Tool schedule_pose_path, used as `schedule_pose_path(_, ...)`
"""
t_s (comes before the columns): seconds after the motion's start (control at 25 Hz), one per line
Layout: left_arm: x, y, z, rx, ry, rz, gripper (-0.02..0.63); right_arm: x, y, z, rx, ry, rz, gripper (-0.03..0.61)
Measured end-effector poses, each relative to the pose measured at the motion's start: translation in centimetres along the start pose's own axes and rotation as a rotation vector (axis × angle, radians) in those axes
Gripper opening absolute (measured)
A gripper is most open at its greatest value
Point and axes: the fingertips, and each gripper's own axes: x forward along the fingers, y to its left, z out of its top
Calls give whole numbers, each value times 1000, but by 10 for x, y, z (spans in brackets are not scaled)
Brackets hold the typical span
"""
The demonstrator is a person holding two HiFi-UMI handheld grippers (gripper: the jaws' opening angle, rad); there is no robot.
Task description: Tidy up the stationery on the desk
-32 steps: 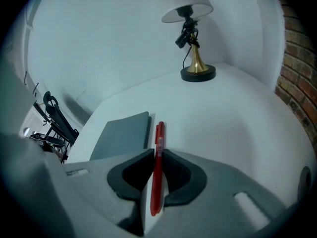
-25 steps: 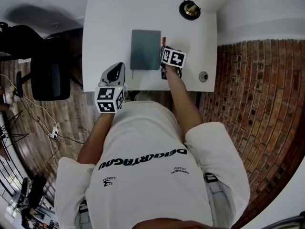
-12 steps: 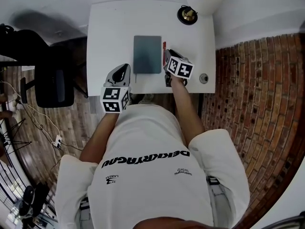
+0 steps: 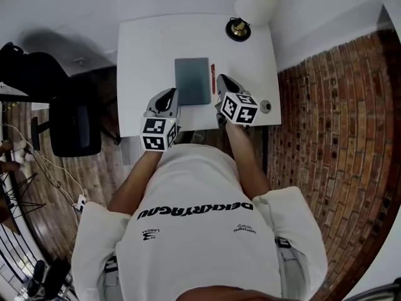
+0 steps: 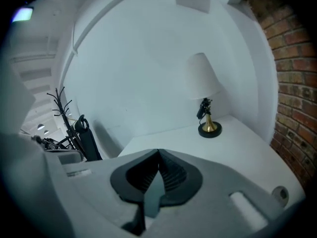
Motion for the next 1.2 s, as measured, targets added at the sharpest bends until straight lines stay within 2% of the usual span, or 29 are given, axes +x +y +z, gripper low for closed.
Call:
schedule_pose_path(0.4,-6,-23,16,66,-61,-54,-2,-47,46,21,-116,-144,60,-3)
schedule_pose_path(0.64,-7,-32,23,83,-95,-64,-3,-64,54,27,-134,-210,73,-3)
schedule_pose_path(1.2,-8,-42,25,106,-119,-75,-3,-78,56,18,-142,-227,68,-3)
